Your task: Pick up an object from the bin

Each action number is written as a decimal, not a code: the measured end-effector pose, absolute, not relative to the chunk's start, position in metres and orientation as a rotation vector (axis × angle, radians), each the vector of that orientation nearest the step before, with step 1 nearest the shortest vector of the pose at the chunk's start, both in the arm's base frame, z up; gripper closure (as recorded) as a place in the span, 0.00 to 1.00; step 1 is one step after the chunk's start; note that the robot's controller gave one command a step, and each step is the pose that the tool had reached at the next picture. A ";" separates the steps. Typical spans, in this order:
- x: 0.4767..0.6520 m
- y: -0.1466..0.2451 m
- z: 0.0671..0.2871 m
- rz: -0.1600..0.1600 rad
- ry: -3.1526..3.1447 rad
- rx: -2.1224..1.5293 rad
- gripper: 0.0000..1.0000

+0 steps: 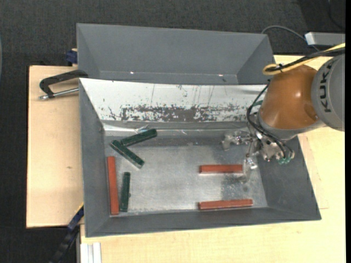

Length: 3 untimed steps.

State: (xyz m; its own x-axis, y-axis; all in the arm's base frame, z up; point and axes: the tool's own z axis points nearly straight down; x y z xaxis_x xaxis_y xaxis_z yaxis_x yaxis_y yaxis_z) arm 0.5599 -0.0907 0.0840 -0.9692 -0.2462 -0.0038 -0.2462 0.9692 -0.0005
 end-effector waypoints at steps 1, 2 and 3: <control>0.574 -0.097 0.072 -0.001 3.073 -0.620 1.00; 0.573 -0.097 0.072 -0.001 3.073 -0.620 1.00; 0.580 -0.102 0.114 0.004 3.082 -0.612 1.00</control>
Offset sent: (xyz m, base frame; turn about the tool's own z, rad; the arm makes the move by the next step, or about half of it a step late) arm 0.0000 0.0000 0.0000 0.0000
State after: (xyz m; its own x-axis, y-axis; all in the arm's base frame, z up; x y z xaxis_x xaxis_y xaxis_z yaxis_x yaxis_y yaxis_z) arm 0.5803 -0.1016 0.1145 -0.9241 -0.3822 0.0003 -0.3822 0.9241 0.0028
